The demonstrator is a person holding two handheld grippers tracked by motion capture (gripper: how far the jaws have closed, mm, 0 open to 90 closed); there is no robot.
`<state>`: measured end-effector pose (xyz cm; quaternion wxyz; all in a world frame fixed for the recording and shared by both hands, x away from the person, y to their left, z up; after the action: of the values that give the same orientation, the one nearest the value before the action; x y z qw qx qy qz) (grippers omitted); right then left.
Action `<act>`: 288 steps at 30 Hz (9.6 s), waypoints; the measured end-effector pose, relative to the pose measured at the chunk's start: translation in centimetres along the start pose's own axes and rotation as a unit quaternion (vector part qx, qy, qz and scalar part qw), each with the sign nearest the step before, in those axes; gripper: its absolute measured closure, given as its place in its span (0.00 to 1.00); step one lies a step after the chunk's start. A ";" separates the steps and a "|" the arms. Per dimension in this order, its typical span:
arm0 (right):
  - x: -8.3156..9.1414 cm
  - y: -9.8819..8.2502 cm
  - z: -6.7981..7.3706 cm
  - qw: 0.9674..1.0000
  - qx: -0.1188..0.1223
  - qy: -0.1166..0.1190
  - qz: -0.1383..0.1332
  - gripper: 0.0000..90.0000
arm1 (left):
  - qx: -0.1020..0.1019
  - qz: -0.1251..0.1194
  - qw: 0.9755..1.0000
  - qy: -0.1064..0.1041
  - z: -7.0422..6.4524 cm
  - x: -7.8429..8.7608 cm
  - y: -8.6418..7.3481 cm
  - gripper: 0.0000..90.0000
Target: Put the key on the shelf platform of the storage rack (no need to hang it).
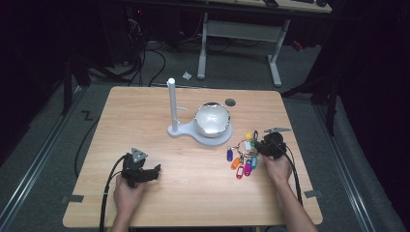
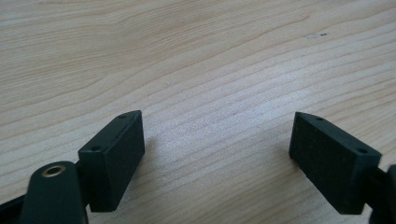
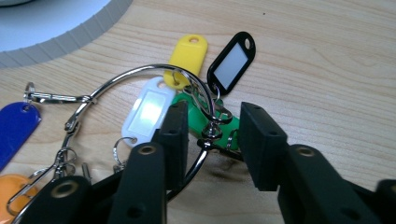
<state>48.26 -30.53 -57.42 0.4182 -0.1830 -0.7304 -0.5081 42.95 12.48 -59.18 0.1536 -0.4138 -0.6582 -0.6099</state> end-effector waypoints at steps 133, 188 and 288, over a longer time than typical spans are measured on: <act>14.7 18.3 4.1 0.970 0.146 0.050 -0.186 0.93 | 0.000 0.000 1.000 -0.001 0.0 0.0 0.0 0.21; 7.6 23.3 6.5 0.977 0.120 0.046 -0.170 0.93 | -0.001 0.001 1.000 -0.001 0.0 0.0 0.0 0.21; -0.4 16.6 6.9 0.987 0.072 0.093 -0.110 0.63 | 0.000 0.000 1.000 -0.001 0.0 0.0 0.0 0.21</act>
<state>57.03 -17.32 -48.83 0.4382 -0.0234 -0.7384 -0.5121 42.95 12.47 -59.18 0.1531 -0.4144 -0.6581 -0.6097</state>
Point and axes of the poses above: each handheld gripper's, and its own axes: x roughly backward along the jaws, y roughly out of its top, z roughly to its left, the point moved 9 cm from there along -x, roughly forward along the jaws, and after that the axes turned 14 degrees about x, right-handed, at the moved point
